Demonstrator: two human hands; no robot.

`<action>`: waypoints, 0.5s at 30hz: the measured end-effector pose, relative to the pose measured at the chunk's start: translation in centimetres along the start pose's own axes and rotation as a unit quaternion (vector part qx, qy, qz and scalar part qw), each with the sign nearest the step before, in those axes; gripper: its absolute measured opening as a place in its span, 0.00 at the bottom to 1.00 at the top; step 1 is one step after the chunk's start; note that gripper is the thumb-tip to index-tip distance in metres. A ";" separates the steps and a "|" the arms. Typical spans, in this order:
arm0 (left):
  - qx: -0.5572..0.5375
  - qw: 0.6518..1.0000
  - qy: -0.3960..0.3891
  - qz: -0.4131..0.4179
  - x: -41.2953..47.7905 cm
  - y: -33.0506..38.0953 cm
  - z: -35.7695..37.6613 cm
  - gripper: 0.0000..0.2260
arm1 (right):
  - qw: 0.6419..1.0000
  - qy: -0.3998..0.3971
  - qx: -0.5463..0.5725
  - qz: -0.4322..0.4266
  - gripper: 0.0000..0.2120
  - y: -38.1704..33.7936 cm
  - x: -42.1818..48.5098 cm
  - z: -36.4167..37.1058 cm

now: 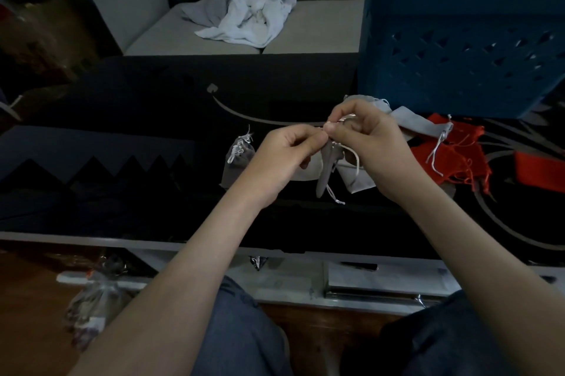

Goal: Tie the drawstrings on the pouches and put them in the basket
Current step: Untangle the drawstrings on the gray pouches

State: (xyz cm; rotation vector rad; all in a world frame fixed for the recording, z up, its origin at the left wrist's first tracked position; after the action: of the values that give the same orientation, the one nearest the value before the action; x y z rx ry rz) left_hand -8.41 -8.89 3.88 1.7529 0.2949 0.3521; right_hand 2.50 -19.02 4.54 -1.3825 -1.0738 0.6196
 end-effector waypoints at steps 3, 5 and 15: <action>-0.002 1.000 -0.002 -0.005 -0.1 0.1 0.1 0.07 | 1.000 -0.001 -0.006 -0.008 0.05 0.0 0.0 0.2; -0.002 1.000 0.001 -0.002 -0.1 0.2 0.4 0.07 | 1.000 -0.014 -0.001 0.000 0.05 -0.2 0.0 0.1; -0.142 0.986 0.076 0.039 0.2 -0.1 -0.2 0.06 | 0.991 -0.078 -0.089 0.058 0.08 0.4 0.3 -0.7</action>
State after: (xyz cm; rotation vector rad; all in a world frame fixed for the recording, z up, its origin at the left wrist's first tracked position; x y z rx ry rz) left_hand -8.31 -8.65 3.87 1.4633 0.2708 0.5587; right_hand 3.35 -19.02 4.30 -1.5808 -1.2028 0.7395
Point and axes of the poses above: each hand's wrist, its own x-axis towards the middle knuckle, its own z-axis out of the palm, y = z × x, the point moved 1 cm from there along x, towards the middle knuckle, and after that the axes turned 8 degrees about -y, right-handed, at the moved point
